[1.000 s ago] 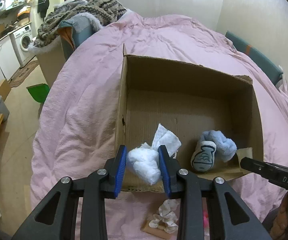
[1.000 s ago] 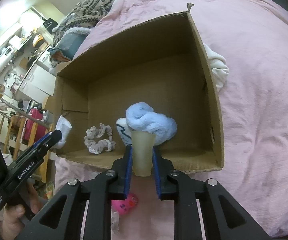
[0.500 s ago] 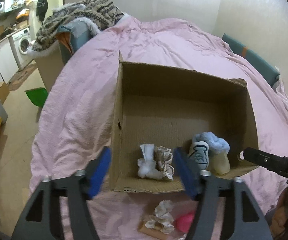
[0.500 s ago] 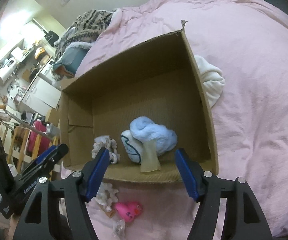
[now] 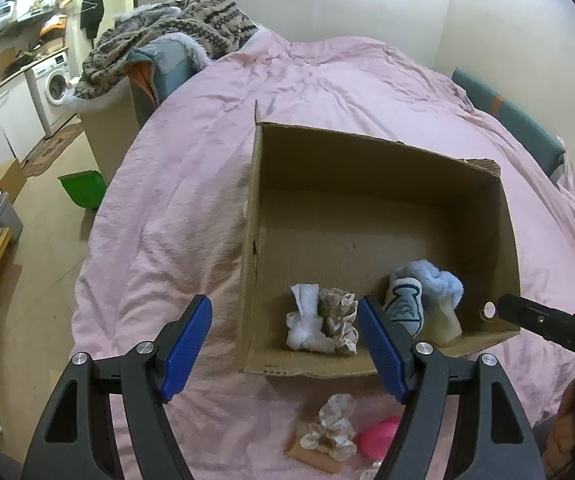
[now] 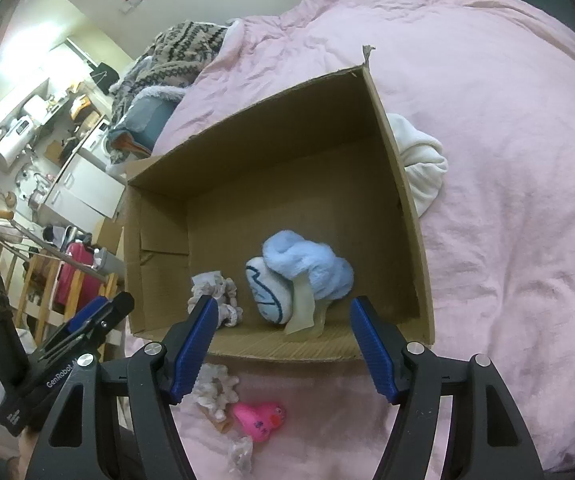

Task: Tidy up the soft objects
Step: 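Release the sock and the tan cup into the box, opening both tools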

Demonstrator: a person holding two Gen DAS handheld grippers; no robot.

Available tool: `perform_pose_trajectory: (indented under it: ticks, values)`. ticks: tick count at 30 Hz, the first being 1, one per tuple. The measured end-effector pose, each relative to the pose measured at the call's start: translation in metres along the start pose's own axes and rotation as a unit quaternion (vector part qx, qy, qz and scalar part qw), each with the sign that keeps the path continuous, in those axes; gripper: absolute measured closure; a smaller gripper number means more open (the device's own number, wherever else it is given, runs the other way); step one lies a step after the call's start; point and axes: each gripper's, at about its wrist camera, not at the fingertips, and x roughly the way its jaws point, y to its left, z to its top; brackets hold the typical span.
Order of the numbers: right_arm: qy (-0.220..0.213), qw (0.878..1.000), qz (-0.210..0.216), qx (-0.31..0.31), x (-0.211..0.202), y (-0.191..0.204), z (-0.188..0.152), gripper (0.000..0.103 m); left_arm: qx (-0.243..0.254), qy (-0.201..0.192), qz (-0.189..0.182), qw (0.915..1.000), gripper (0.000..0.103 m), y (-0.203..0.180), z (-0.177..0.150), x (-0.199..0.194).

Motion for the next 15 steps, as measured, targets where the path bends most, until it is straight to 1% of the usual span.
perform_pose_trajectory:
  ticks: [6,9,15]
  values:
    - [-0.005,1.0,-0.007,-0.002,-0.008,0.002,-0.006,0.03,0.013,0.003,0.002,0.9999,0.031,0.001,-0.007,-0.012]
    - [-0.009,1.0,-0.007,-0.006,-0.014,0.004,-0.011,0.03,0.019,0.001,0.01,0.9998,0.031,0.001,-0.013,-0.019]
    - [-0.007,1.0,-0.005,-0.014,-0.024,0.007,-0.025,0.03,0.021,0.006,0.009,0.9997,0.031,0.003,-0.027,-0.032]
